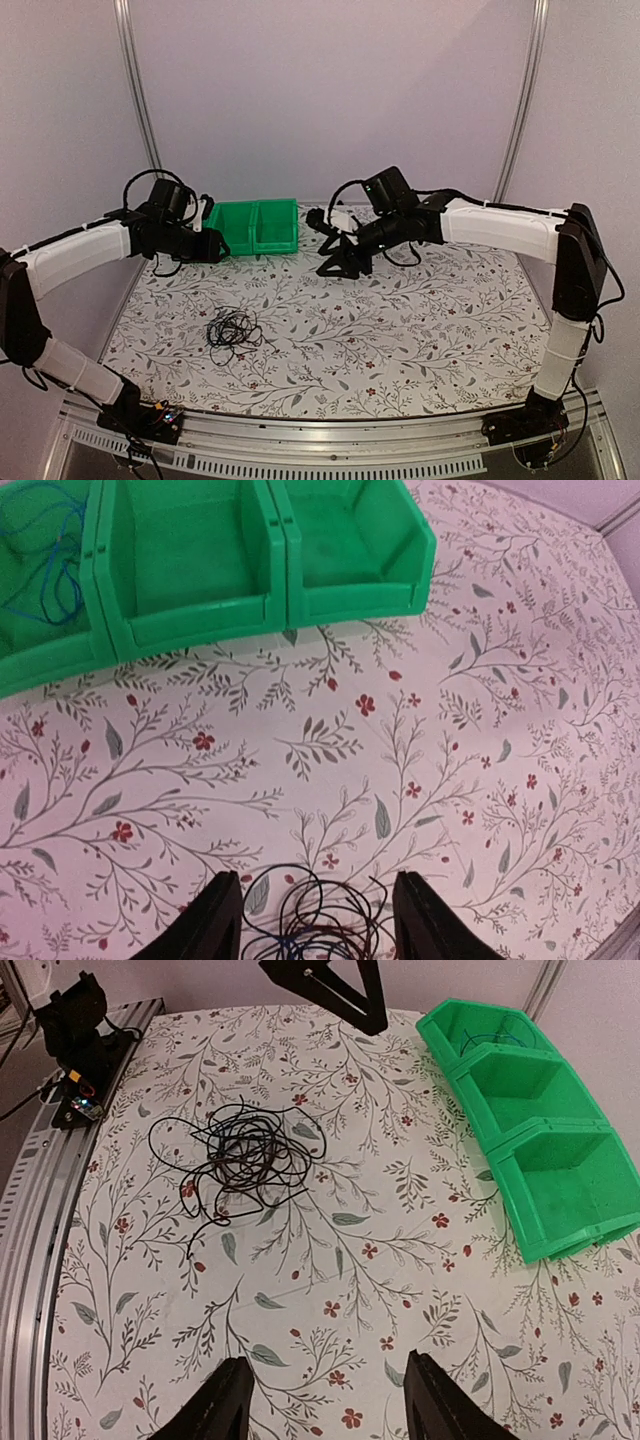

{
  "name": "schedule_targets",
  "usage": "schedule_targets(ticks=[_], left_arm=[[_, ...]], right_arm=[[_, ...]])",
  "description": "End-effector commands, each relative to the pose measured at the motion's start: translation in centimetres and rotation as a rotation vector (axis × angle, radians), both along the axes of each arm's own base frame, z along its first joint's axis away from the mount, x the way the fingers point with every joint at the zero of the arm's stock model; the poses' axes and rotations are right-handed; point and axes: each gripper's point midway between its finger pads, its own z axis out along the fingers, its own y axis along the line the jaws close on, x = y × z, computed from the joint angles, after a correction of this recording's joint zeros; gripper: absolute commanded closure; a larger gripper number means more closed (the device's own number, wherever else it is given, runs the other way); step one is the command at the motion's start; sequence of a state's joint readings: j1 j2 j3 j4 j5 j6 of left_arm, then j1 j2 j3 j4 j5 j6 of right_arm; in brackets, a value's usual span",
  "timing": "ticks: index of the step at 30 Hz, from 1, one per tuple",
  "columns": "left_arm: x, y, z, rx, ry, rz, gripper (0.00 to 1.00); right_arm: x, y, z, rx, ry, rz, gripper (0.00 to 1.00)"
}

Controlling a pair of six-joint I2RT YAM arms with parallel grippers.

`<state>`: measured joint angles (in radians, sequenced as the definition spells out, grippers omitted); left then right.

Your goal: Untangle the cables

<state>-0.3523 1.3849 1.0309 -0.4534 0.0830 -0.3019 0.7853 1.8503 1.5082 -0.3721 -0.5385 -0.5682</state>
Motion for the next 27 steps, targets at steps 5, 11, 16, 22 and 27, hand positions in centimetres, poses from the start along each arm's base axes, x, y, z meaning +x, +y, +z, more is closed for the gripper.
schedule_targets(ticks=[5, 11, 16, 22, 27], left_arm=[[-5.7, 1.1, -2.8, -0.066, 0.187, 0.180, 0.47], [-5.1, 1.3, -1.8, -0.066, 0.149, 0.193, 0.48], [-4.6, 0.5, -0.1, -0.088, 0.122, 0.157, 0.48], [-4.3, 0.3, 3.1, -0.139, 0.029, 0.145, 0.48], [-4.6, 0.5, 3.9, -0.152, 0.008, 0.149, 0.48]], right_arm=[[-4.3, 4.2, -5.9, -0.069, 0.262, 0.082, 0.39], [-6.3, 6.9, -9.8, -0.117, 0.368, 0.116, 0.37], [-6.8, 9.4, -11.6, -0.121, 0.402, 0.117, 0.36], [-8.1, 11.2, -14.7, -0.146, 0.457, 0.140, 0.35], [-7.2, 11.7, -16.7, -0.170, 0.458, 0.080, 0.42]])
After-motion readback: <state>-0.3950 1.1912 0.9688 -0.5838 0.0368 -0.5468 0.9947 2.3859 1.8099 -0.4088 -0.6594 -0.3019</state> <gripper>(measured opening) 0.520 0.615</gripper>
